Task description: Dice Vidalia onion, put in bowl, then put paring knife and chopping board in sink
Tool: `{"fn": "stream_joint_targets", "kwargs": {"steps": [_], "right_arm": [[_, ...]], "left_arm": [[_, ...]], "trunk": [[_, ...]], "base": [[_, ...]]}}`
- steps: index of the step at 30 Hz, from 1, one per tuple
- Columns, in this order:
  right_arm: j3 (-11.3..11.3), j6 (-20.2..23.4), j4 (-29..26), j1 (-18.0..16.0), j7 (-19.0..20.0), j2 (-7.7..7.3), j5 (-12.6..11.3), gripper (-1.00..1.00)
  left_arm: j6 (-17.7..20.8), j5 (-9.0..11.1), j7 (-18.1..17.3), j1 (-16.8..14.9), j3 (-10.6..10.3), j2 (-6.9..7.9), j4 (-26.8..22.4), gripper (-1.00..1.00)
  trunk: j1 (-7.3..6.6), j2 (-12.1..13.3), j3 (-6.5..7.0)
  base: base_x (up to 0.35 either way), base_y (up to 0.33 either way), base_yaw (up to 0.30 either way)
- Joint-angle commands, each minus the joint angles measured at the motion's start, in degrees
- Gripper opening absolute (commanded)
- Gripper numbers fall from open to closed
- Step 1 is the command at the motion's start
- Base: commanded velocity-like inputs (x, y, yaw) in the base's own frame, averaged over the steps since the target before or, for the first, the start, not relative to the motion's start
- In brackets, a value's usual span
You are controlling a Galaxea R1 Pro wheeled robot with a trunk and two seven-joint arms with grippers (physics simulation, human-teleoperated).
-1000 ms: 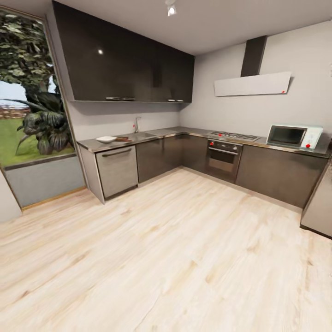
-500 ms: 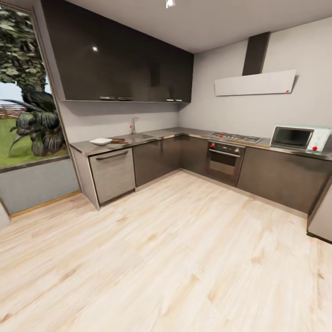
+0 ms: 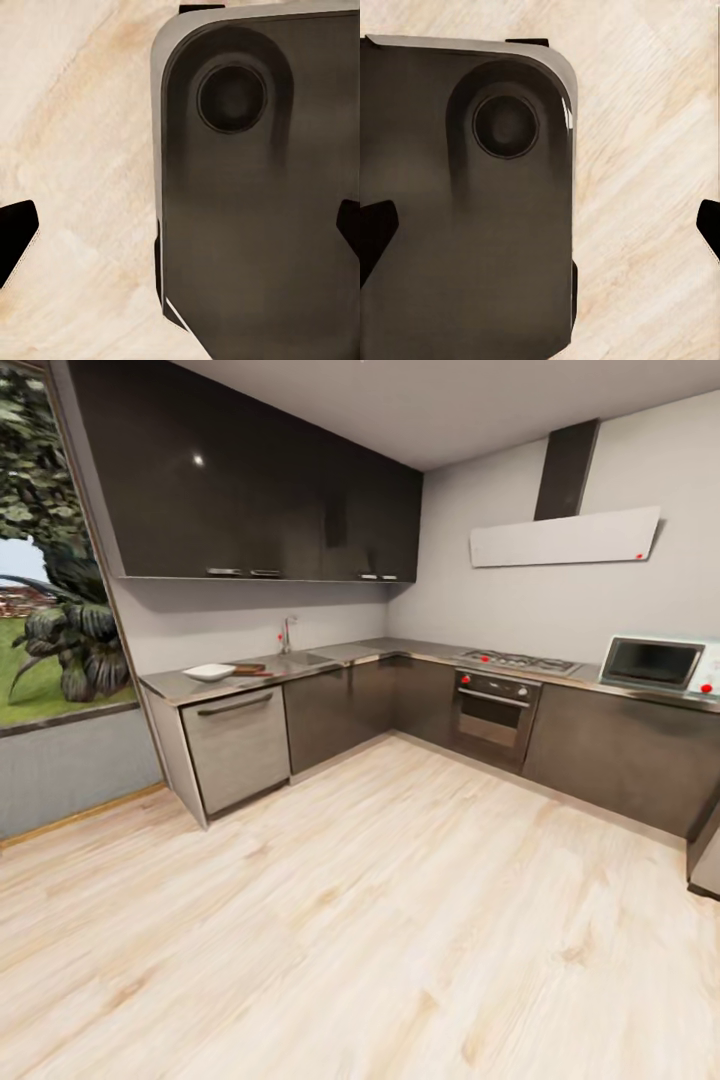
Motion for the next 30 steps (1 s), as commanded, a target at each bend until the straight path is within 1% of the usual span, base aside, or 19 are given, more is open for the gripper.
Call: {"fn": "stream_joint_targets", "kwargs": {"steps": [1,9,13,19,30], "right_arm": [[0.0,-0.2,0.0,0.0,0.0,0.00,0.0,1.00],[0.0,-0.2,0.0,0.0,-0.1,0.00,0.0,1.00],[0.0,-0.2,0.0,0.0,-0.1,0.00,0.0,1.00],[0.0,-0.2,0.0,0.0,-0.1,0.00,0.0,1.00],[0.0,-0.2,0.0,0.0,-0.1,0.00,0.0,1.00]], "left_arm": [[0.0,0.0,0.0,0.0,0.0,0.00,-0.1,1.00],[0.0,0.0,0.0,0.0,0.0,0.02,-0.1,1.00],[0.0,0.0,0.0,0.0,0.0,-0.01,-0.1,1.00],[0.0,0.0,0.0,0.0,0.0,-0.01,-0.1,1.00],[0.0,0.0,0.0,0.0,0.0,-0.04,-0.1,1.00]], "trunk": [[0.04,0.0,-0.05],[0.04,0.0,-0.05],[0.04,0.0,-0.05],[0.04,0.0,-0.05],[0.04,0.0,-0.05]], "base": [[0.342,0.000,0.000],[0.342,0.000,0.005],[0.342,0.000,0.109],[0.342,0.000,0.198],[0.342,0.000,0.258]]}}
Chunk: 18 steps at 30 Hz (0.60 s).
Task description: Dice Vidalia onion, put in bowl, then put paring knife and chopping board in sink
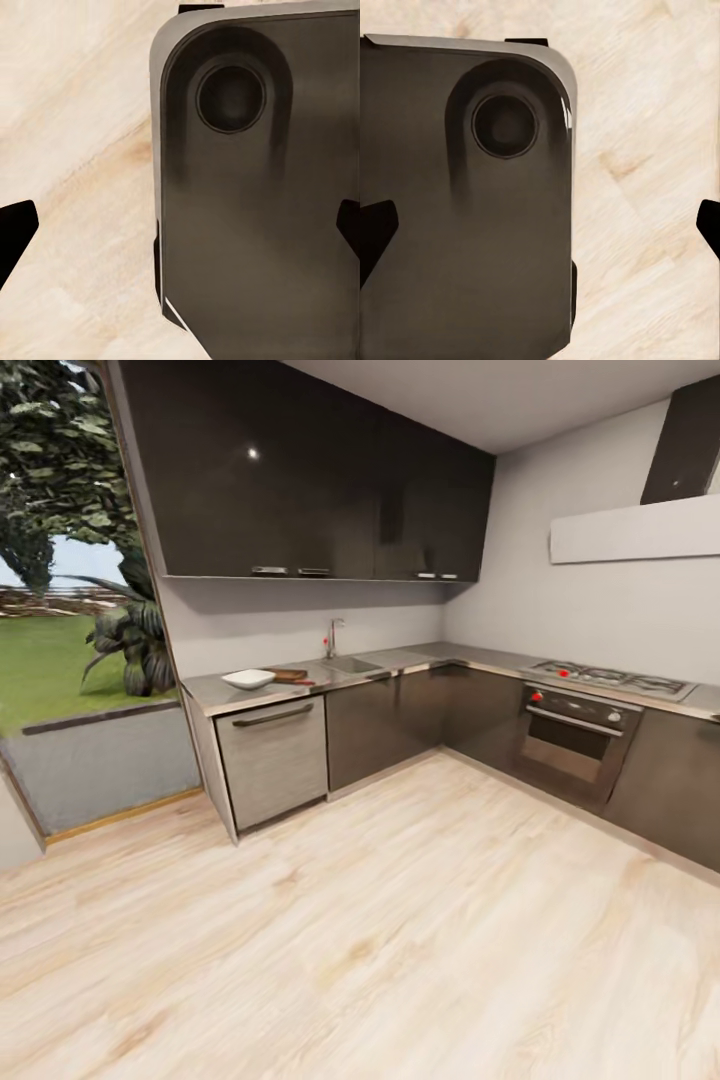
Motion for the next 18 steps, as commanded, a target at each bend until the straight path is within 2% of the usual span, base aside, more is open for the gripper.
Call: {"fn": "stream_joint_targets", "kwargs": {"steps": [1,18], "right_arm": [[0.0,-0.2,0.0,0.0,0.0,0.00,0.0,1.00],[0.0,-0.2,0.0,0.0,0.0,0.00,0.0,1.00]], "left_arm": [[0.0,0.0,0.0,0.0,0.0,0.00,-0.1,1.00],[0.0,0.0,0.0,0.0,0.0,0.00,-0.1,1.00]], "trunk": [[0.04,0.0,-0.05],[0.04,0.0,-0.05]], "base": [[0.342,0.000,0.268],[0.342,0.000,0.268]]}}
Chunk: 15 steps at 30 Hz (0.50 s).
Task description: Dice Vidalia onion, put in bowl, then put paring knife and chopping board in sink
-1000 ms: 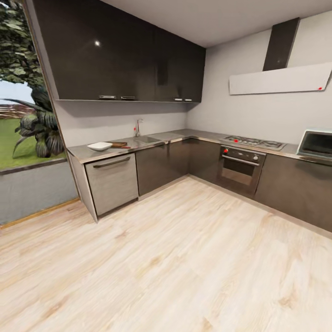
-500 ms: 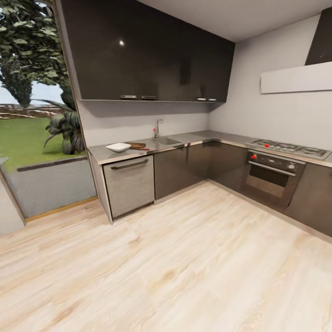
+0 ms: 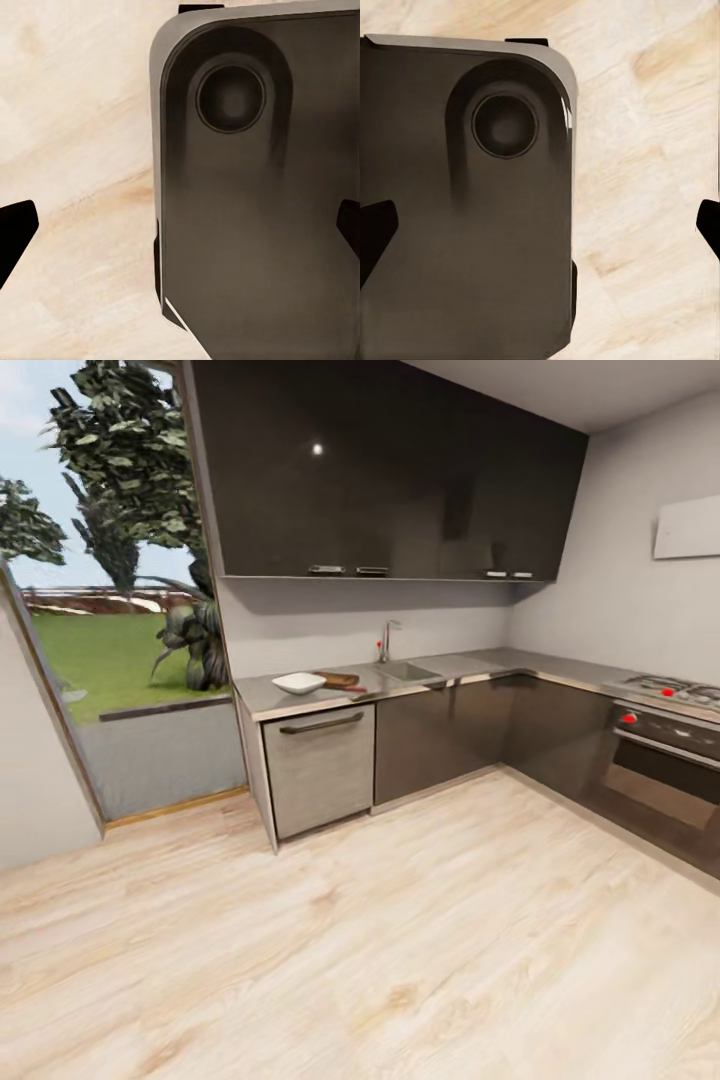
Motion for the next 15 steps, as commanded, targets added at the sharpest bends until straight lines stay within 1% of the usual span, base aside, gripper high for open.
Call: {"fn": "stream_joint_targets", "kwargs": {"steps": [1,11,13,15], "right_arm": [[0.0,-0.2,0.0,0.0,0.0,0.00,0.0,1.00],[0.0,-0.2,0.0,0.0,0.0,0.00,0.0,1.00],[0.0,-0.2,0.0,0.0,0.0,0.00,0.0,1.00],[0.0,-0.2,0.0,0.0,0.0,0.00,0.0,1.00]], "left_arm": [[0.0,0.0,0.0,0.0,0.0,0.00,-0.1,1.00],[0.0,0.0,0.0,0.0,0.0,0.00,-0.1,1.00],[0.0,0.0,0.0,0.0,0.0,0.00,-0.1,1.00],[0.0,0.0,0.0,0.0,0.0,0.00,-0.1,1.00]], "trunk": [[0.04,0.0,-0.05],[0.04,0.0,-0.05],[0.04,0.0,-0.05],[0.04,0.0,-0.05]], "base": [[0.342,0.000,0.264],[0.342,0.000,0.256],[0.342,0.000,0.203],[0.342,0.000,0.077]]}}
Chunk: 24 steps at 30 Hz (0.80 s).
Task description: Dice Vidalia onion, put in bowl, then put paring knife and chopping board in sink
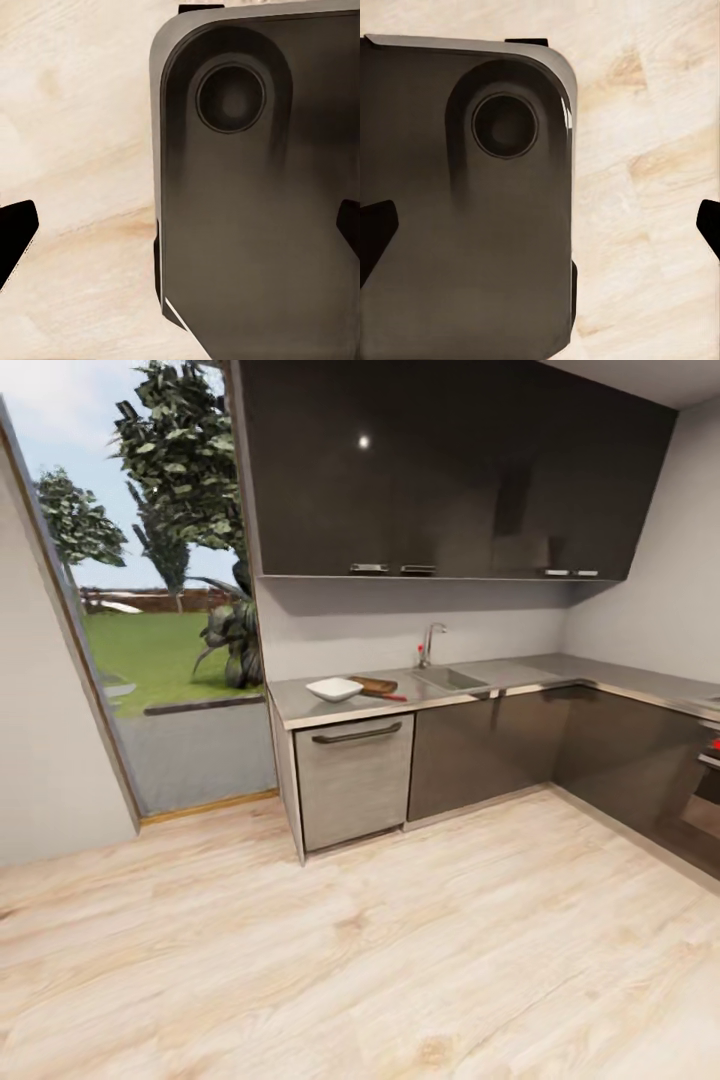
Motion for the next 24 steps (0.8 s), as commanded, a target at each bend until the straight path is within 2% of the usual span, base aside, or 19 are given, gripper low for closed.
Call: {"fn": "stream_joint_targets", "kwargs": {"steps": [1,24], "right_arm": [[0.0,-0.2,0.0,0.0,0.0,0.00,0.0,1.00],[0.0,-0.2,0.0,0.0,0.0,0.00,0.0,1.00]], "left_arm": [[0.0,0.0,0.0,0.0,0.0,0.01,-0.1,1.00],[0.0,0.0,0.0,0.0,0.0,0.01,-0.1,1.00]], "trunk": [[0.04,0.0,-0.05],[0.04,0.0,-0.05]], "base": [[0.342,0.000,0.021],[0.342,-0.004,0.002]]}}
